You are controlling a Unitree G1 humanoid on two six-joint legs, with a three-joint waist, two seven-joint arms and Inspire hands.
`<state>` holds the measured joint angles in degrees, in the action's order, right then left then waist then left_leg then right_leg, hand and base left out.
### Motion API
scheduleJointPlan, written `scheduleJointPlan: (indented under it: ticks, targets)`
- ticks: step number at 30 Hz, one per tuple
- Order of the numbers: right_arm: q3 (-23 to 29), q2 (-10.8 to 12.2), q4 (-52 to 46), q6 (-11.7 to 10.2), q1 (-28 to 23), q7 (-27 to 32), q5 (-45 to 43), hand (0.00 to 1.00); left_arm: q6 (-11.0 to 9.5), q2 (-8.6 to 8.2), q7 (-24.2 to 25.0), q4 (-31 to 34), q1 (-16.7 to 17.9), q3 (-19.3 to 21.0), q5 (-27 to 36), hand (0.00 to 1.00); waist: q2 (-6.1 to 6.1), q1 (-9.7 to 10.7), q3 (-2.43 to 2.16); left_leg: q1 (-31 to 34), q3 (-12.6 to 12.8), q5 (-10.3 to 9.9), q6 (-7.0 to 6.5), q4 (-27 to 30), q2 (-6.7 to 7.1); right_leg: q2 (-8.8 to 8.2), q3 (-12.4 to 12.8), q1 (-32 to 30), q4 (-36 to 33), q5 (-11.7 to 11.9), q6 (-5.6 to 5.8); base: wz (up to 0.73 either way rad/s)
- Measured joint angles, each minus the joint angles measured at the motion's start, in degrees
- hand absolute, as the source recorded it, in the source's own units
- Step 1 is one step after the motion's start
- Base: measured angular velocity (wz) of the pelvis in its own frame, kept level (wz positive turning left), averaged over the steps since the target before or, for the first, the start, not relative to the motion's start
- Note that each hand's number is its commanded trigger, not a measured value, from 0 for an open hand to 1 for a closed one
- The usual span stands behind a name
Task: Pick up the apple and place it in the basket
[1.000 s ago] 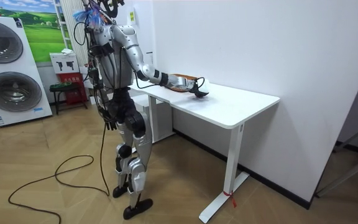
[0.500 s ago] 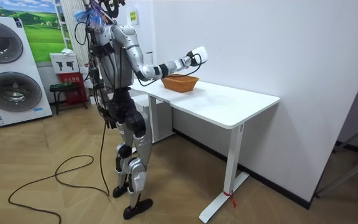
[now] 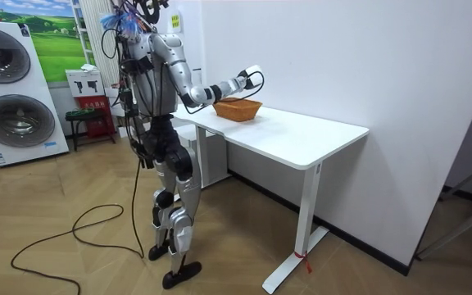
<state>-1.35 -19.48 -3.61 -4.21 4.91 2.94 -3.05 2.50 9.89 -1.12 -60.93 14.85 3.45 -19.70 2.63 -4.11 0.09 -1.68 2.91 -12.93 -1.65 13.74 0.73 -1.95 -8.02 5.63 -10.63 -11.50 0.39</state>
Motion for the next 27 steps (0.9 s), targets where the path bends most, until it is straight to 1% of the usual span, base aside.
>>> scheduleJointPlan:
  ticks: [2,4,8,10,11,16,21,23,27]
  targets:
    - [-0.2,0.0,-0.1,0.0,0.1,-0.8,-1.0,0.0,0.0,-0.23,0.1,-0.2,-0.7,-0.4,0.0,0.0,-0.14,-0.7,0.09,0.0,0.0,0.0,0.0,0.0,0.0,0.0,0.0,0.0,0.0,0.0,0.0,0.0]
    - [-0.4,0.1,-0.8,0.1,0.1,-1.3,-1.5,0.0,0.0,-0.26,0.1,-0.2,-0.8,-0.4,0.0,0.0,-0.2,-0.9,0.13,0.1,0.0,0.0,0.0,-0.1,-0.01,0.02,0.1,0.0,0.0,0.0,0.0,0.0]
    - [-2.0,0.1,-3.8,0.5,0.1,-1.6,-1.7,0.0,0.6,-0.2,0.2,-0.8,-0.8,-1.4,0.0,0.0,-0.51,-1.0,0.33,0.1,-0.1,0.0,0.0,-0.1,-0.02,0.02,0.1,0.0,0.0,0.0,0.0,0.0]
    - [-2.6,0.6,-4.0,0.6,0.1,-1.9,-1.8,0.0,1.1,-0.21,0.3,-0.8,-0.8,-1.7,-0.1,0.0,-0.51,-1.1,0.33,0.1,-0.3,0.0,0.0,-0.1,-0.02,0.04,0.1,0.0,0.0,0.0,0.0,0.0]
    - [-3.0,1.4,-4.0,0.7,0.1,-1.9,-1.8,0.0,1.2,-0.22,0.4,-0.8,-0.8,-1.8,-0.1,0.0,-0.5,-1.1,0.33,0.1,-0.3,0.0,0.0,-0.1,-0.02,0.04,0.1,0.0,0.0,0.0,0.0,0.0]
    - [-4.5,2.0,-4.0,0.7,0.1,-2.5,-1.8,0.0,1.2,-0.22,0.4,-0.7,-0.8,-2.0,-0.1,0.0,-0.49,-1.1,0.32,0.1,-0.3,0.0,0.0,-0.1,0.01,0.01,0.1,0.0,0.0,0.0,0.0,0.0]
    - [-4.2,2.0,-3.3,0.7,0.0,-2.9,-3.2,0.0,1.2,-0.22,0.8,-0.3,-0.6,-2.0,-0.1,0.0,-0.42,-0.9,0.32,0.2,-0.4,0.0,0.0,0.0,0.01,0.0,0.0,0.0,0.0,0.0,0.0,0.0]
    - [-4.2,2.0,-3.3,1.3,0.0,-2.9,-3.7,0.0,1.3,-0.22,0.8,0.5,-0.6,-2.0,-0.1,0.0,-0.38,-0.7,0.3,0.3,-0.4,0.0,0.0,0.0,0.01,0.01,0.0,-0.1,0.0,0.0,0.0,0.0]
    - [-3.3,1.9,-3.2,1.3,0.0,-2.5,-1.7,0.0,1.2,-0.22,0.4,0.5,-1.0,-1.6,-0.3,0.0,-0.23,-0.6,0.2,0.0,-0.1,0.0,0.0,0.0,0.0,0.01,0.0,-0.1,0.0,0.0,0.0,0.0]
